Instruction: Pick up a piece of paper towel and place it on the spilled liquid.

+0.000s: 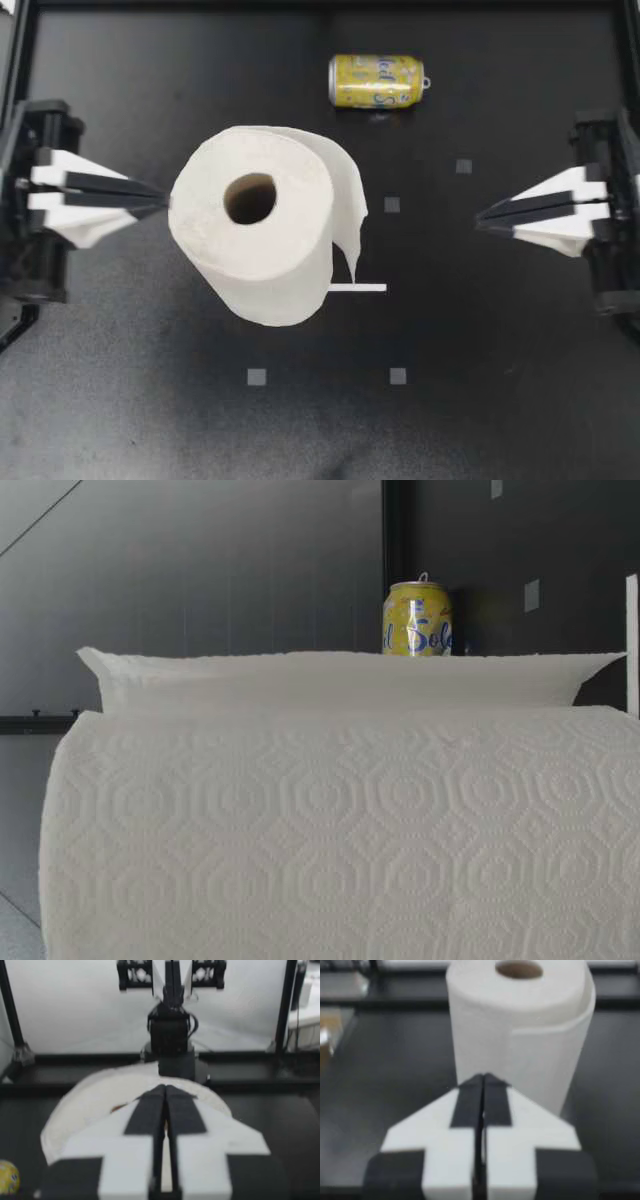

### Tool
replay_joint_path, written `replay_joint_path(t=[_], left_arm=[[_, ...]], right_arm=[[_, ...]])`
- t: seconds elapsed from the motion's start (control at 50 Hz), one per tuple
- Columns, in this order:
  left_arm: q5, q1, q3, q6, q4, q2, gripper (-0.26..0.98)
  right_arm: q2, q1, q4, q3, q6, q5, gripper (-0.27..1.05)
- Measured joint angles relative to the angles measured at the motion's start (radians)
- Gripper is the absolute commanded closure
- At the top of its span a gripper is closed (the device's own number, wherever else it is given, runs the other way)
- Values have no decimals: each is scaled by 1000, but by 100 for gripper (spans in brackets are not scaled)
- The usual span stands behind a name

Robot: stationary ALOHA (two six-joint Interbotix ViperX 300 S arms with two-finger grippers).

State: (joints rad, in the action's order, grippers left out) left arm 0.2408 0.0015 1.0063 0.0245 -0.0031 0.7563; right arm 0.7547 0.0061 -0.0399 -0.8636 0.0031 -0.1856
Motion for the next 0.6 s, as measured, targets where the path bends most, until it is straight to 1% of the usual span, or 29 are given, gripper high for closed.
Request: replay_joint_path(t=[0.08, 0.18, 0.24, 0.28, 0.36, 0.46, 0.52, 0.56, 0.6], left_arm=[[-21, 0, -17, 2, 0, -37, 67], [-29, 6, -26, 3, 2, -58, 67], [-34, 21, -26, 2, 2, -58, 67], [-35, 26, -26, 0, 2, -57, 67], [-43, 29, -26, -2, 0, -57, 67], [-54, 31, -26, -2, -2, -58, 67], [-57, 31, -26, -2, -3, -60, 67], [-58, 31, -26, -2, -5, -58, 67], [-57, 31, -26, -2, -5, -60, 67]], right_arm=[[-63, 0, -35, 86, 9, -133, 72], [-160, 3, -118, 190, 44, -298, 72], [-219, 25, -212, 241, 101, -382, 72], [-249, 52, -295, 267, 152, -440, 72], [-291, 149, -502, 316, 327, -581, 72], [-325, 313, -805, 344, 632, -788, 72], [-342, 420, -963, 342, 819, -907, 72], [-356, 494, -1051, 333, 953, -980, 72], [-370, 551, -1100, 325, 1055, -1029, 72]])
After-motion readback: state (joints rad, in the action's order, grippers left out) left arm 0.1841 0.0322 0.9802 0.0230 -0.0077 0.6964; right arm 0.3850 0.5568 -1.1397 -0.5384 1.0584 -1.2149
